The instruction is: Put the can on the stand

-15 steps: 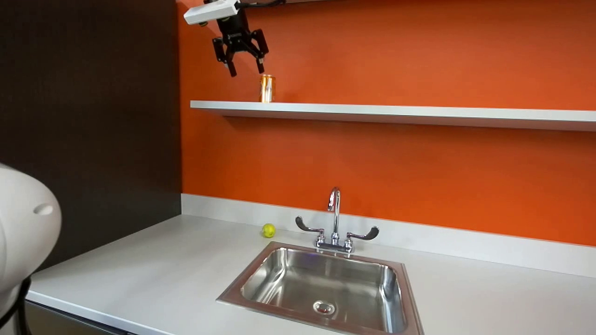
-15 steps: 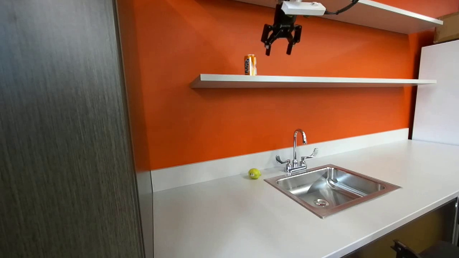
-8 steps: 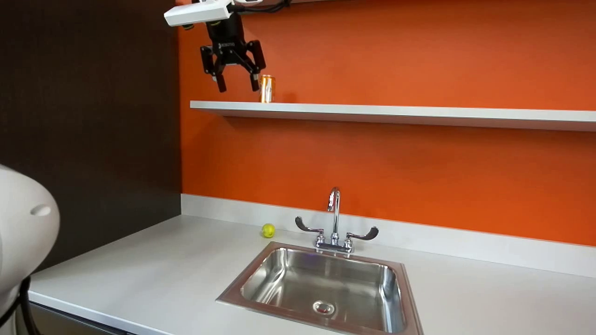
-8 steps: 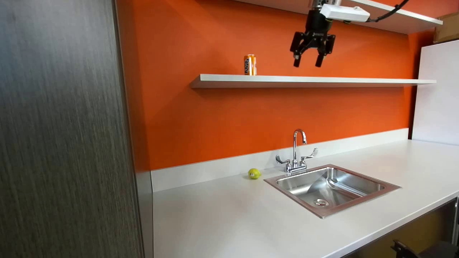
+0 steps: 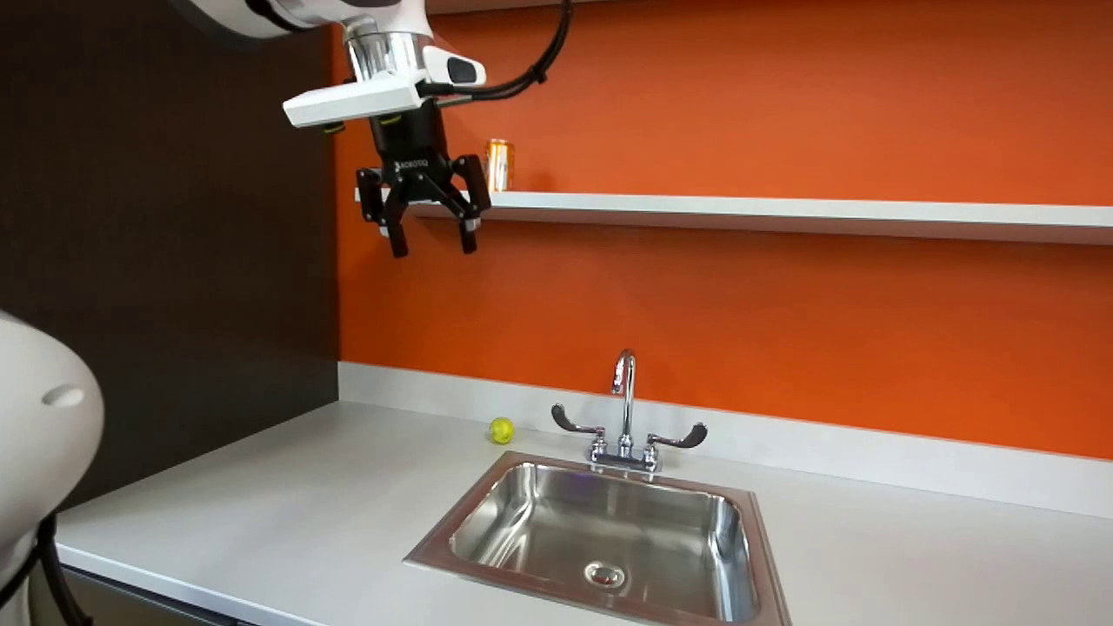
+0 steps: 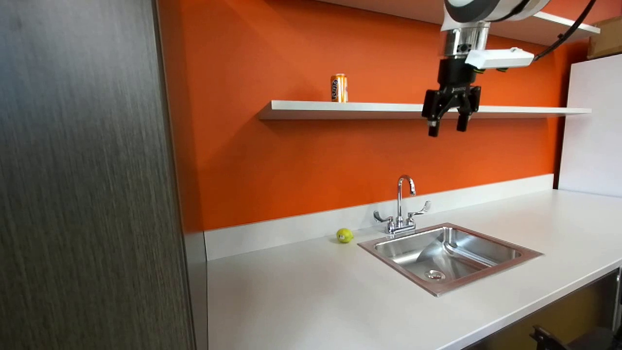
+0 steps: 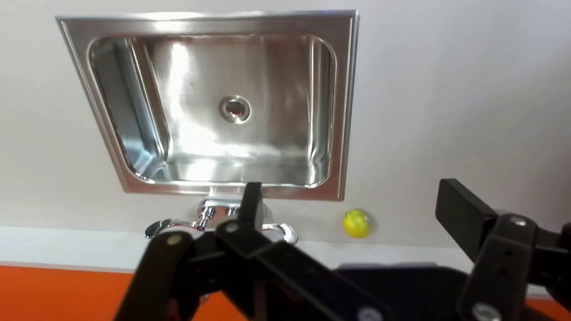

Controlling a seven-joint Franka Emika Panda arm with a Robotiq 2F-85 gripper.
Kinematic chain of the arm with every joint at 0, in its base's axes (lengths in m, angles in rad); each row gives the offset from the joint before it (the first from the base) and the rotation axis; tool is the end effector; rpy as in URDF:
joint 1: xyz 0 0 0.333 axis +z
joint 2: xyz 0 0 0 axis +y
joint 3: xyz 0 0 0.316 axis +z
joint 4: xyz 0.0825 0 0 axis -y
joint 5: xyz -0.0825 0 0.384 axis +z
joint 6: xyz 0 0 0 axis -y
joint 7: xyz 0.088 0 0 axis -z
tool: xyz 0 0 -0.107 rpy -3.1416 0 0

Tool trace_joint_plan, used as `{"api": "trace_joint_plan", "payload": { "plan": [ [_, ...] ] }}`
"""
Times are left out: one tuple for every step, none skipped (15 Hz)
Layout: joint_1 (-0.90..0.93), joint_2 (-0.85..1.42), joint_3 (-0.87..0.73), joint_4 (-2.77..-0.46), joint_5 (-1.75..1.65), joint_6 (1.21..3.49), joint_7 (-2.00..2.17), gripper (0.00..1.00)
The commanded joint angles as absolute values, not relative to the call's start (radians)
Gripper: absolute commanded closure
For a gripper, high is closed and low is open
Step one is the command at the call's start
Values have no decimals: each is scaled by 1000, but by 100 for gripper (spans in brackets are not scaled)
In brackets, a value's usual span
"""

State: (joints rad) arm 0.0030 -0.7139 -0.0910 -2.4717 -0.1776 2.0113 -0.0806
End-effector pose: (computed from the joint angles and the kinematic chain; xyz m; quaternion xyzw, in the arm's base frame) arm 0.3584 -0.0473 0.5532 0.9901 0.0310 0.1213 0.0639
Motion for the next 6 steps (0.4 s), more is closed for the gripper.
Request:
{"api": "trace_joint_plan", "payload": {
  "plan": [
    [-9,-786,-116,-2595,-180,2031,-168,0],
    [-13,-722,-89,-2520,-169,2012,-117,0],
    [-14,-725,-93,-2536,-169,2012,-122,0],
    [-14,-723,-93,-2535,-168,2012,-122,0],
    [-14,-723,-93,-2533,-168,2012,-122,0],
    [-13,-723,-92,-2531,-168,2012,-122,0]
  ]
}}
